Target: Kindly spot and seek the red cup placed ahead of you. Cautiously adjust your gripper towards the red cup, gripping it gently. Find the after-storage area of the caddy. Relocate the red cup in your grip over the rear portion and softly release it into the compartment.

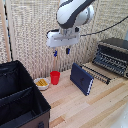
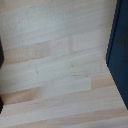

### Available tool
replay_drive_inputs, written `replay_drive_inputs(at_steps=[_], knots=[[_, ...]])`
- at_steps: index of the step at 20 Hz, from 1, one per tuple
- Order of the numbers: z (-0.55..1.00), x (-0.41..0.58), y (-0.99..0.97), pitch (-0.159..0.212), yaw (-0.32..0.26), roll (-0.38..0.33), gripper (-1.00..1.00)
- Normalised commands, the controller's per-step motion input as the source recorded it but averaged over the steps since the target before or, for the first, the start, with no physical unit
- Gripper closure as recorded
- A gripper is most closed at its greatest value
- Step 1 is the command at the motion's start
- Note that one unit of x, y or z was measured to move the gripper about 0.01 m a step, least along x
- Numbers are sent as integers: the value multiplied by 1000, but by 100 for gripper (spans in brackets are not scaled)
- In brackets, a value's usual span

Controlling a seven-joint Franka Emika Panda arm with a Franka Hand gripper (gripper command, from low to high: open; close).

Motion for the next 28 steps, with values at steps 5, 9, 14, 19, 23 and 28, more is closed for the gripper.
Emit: replay_drive_inputs(at_steps=[5, 9, 14, 19, 23, 28], knots=[[-267, 322, -113, 0, -243, -2, -100], [-235, 316, -107, 0, -245, 0, -100], [-253, 219, -107, 0, -250, 0, -100], [-293, 195, -106, 5, -248, 0, -100], [-278, 190, -111, 42, -203, 0, -100], [-258, 159, -135, 86, -135, 0, -100]])
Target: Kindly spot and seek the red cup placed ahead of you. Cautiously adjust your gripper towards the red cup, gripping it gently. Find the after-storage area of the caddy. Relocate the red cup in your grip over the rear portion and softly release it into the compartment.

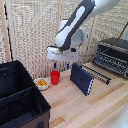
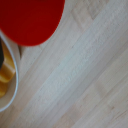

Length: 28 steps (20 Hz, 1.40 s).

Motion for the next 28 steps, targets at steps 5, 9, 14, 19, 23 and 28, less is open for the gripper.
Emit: replay_drive_inputs(at_steps=[5, 9, 14, 19, 23, 28], knots=[[-287, 119, -75, 90, -112, -3, -100], [-273, 189, 0, 63, -83, -37, -100], [-255, 109, 11, 51, -50, -59, 100], [-205, 18, 53, 41, -50, -56, 100], [-121, 0, 0, 27, -7, -44, 100], [-74, 0, 25, 0, -27, -30, 100]])
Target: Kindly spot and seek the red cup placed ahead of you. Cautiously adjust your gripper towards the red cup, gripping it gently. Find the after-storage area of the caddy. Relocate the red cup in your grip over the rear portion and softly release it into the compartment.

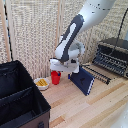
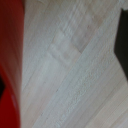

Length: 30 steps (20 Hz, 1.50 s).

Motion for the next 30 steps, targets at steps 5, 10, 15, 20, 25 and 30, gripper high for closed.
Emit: replay_drive_inputs(at_steps=[5, 10, 15, 20, 25, 30], knots=[[-74, 0, 84, 0, -27, -44, 100], [-7, -85, 46, 0, -63, -22, 100], [722, -23, 0, 52, -75, 9, 100], [994, 95, 0, 99, -48, 0, 100], [1000, 190, 34, 85, -3, -3, 100], [996, 199, 226, 97, 51, -20, 100]])
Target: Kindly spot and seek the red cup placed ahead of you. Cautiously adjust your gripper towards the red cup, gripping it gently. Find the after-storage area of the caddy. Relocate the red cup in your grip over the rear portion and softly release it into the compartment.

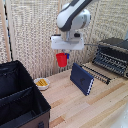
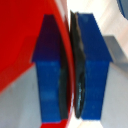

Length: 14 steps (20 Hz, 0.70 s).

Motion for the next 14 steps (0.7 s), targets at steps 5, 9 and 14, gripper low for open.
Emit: replay_drive_inputs(at_steps=[5, 9, 14], knots=[[921, 159, 480, 128, 135, -41, 100], [889, 338, 552, 126, 107, -43, 100], [647, 512, 659, 80, 63, -25, 100]])
